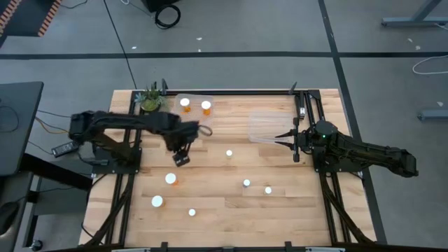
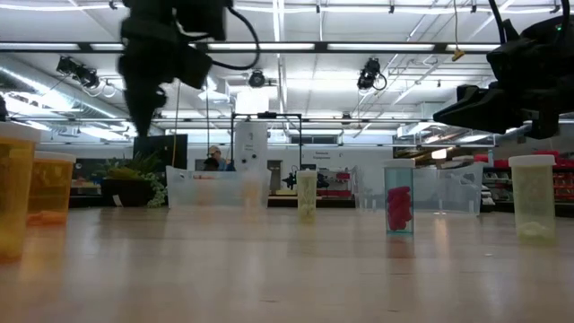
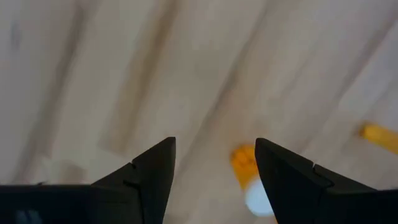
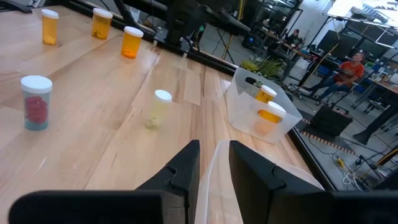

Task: Pick and place medicine bottles into bin by pill shape (circle, oval)
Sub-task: Put the large orange pill bottle into the left transparent bin

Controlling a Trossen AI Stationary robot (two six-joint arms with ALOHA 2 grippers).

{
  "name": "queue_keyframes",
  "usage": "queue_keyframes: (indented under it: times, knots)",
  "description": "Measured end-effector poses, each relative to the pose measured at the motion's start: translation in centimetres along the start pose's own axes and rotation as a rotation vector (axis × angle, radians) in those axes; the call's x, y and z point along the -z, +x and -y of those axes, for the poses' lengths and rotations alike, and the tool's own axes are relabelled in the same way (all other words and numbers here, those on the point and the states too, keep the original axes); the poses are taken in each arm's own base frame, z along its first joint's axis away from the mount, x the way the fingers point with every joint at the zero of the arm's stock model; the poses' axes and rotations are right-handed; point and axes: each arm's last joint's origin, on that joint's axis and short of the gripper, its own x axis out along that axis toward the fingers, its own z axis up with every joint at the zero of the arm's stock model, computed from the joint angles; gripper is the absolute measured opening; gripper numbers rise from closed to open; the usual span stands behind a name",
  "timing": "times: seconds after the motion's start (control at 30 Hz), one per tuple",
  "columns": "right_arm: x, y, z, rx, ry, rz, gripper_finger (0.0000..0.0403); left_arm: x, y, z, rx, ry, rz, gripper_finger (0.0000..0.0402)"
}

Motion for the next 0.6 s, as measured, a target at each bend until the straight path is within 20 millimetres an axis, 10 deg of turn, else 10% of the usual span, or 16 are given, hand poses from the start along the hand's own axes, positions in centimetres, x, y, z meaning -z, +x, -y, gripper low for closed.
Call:
queue_keyframes:
  times: [0.6]
  knots:
    - [0.0, 0.0, 0.0, 0.000, 0.000, 0.000, 0.0093, 9.0, 3.4, 4.7, -0.118, -0.184, -0.250, 0.0248]
